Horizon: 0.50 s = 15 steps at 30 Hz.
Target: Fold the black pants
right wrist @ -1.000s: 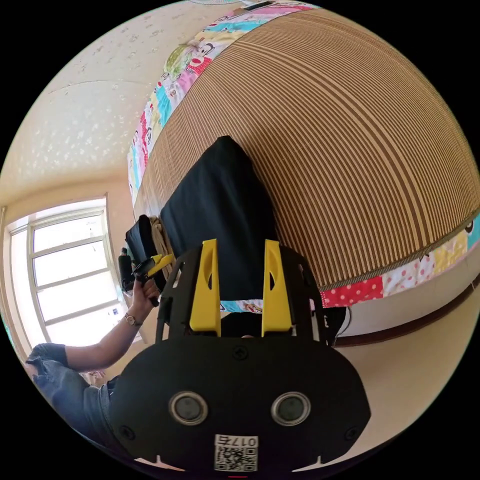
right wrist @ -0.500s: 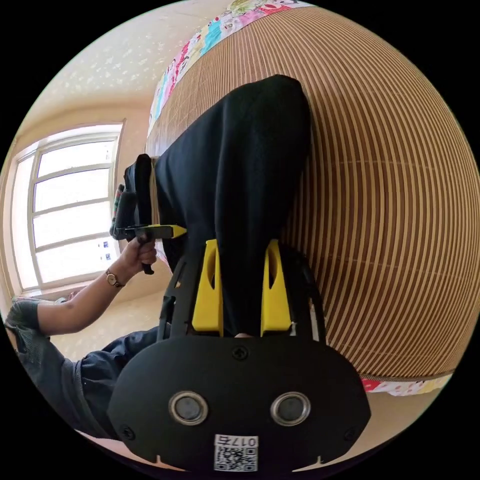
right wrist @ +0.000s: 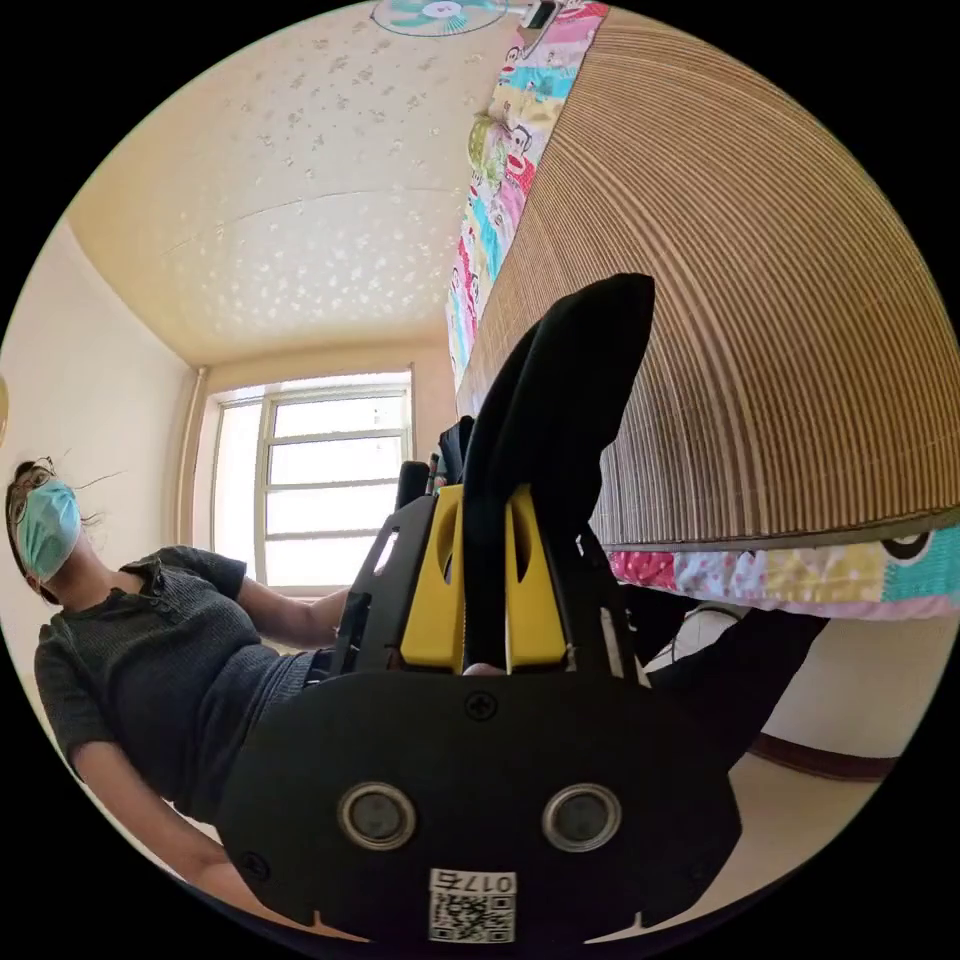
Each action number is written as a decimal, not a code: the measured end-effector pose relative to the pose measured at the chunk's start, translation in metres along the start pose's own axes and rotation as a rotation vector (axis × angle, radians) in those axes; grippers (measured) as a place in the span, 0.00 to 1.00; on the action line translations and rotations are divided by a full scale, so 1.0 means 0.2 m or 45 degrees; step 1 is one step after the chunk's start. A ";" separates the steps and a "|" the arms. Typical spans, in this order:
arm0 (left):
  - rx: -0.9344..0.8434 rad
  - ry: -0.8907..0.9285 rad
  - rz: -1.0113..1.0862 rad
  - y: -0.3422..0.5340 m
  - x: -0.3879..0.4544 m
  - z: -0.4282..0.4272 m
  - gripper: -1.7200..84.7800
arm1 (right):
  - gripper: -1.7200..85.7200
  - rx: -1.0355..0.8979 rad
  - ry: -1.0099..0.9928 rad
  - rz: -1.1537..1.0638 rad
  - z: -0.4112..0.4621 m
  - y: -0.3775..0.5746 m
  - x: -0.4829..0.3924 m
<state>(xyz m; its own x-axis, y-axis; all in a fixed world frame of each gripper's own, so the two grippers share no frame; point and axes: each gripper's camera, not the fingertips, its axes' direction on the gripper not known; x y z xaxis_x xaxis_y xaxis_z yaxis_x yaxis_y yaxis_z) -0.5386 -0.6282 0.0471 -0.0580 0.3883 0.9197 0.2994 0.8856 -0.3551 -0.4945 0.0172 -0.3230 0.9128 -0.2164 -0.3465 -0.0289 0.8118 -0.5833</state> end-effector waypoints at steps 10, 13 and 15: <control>0.047 0.159 0.375 -1.20 0.76 1.49 0.10 | 0.10 0.355 0.512 -0.299 -1.86 0.05 -0.89; 0.074 0.027 0.293 -1.55 0.72 1.91 0.10 | 0.11 0.408 0.829 -0.081 -2.19 -0.06 -0.85; 0.029 -0.138 0.174 -1.72 0.59 2.18 0.10 | 0.11 0.467 1.056 0.161 -2.31 -0.10 -0.74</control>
<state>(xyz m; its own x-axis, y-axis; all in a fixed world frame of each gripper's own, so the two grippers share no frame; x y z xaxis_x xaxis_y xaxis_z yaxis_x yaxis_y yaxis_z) -1.0632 -0.7764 0.2057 -0.1212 0.5293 0.8397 0.2898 0.8280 -0.4801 -0.8176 -0.2173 -0.5993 0.3224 -0.3192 -0.8912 0.1515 0.9467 -0.2843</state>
